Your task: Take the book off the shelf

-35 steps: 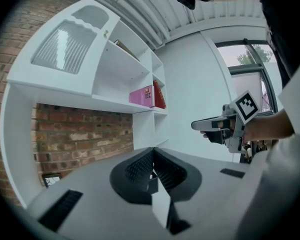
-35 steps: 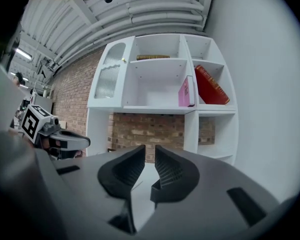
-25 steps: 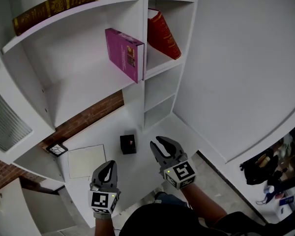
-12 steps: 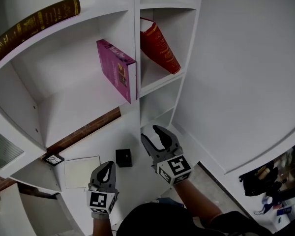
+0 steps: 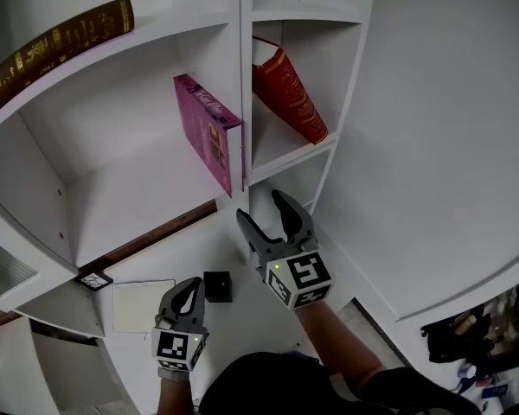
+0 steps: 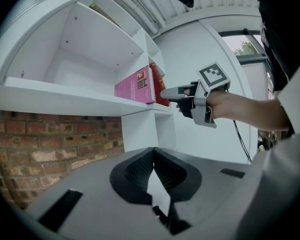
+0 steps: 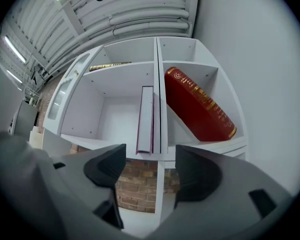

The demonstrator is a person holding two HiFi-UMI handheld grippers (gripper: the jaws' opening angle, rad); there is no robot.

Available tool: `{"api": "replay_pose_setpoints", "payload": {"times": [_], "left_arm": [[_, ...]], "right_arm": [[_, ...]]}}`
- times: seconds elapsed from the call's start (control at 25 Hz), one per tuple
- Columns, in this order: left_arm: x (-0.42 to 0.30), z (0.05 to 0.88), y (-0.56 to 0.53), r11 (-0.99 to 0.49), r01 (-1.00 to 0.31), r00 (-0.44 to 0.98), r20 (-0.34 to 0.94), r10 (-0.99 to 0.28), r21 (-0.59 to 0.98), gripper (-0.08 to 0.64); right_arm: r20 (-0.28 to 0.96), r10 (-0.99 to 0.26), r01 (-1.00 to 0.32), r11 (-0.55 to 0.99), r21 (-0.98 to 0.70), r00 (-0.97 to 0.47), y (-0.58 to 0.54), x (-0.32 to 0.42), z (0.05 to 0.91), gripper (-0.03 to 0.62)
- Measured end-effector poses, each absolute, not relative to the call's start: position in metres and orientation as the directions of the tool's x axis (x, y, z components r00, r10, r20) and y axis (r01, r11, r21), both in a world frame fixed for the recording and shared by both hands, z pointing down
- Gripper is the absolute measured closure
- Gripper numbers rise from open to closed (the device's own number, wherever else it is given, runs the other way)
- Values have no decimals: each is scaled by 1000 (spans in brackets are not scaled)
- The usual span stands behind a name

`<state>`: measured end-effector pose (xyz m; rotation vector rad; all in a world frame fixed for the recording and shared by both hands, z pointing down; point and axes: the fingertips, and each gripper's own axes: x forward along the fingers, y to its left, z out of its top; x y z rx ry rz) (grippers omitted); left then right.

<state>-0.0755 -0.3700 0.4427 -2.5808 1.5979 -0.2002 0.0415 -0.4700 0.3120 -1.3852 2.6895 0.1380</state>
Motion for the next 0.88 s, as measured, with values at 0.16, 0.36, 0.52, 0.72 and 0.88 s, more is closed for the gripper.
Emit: {"api": "replay_pose_setpoints", "payload": {"times": [0.16,0.36,0.52,0.72,0.88], "left_arm": [[-73,446,-377,-444,-881,438,73,-896,-165,551],[-76,450,-381,-428,-892,418,96,-903,-143,551],[-81,455,-385,-420,-895,410,96,-907,-150,551],[-81,457,-389,-421,-895,409,106,-906,-147,551],[-80,460,-390,-425,-893,412,111,-904,-145,551]], "right_arm": [[-165,-792,-806,591,33,-587,-484,32,293,290],[-180,-793,-811,583,52,-582,-496,20,276,281],[-187,-799,-818,573,51,-571,-505,12,265,278],[-175,-799,-816,574,67,-576,-512,-1,259,278],[-166,-809,-825,560,72,-564,-519,-5,259,278]]}}
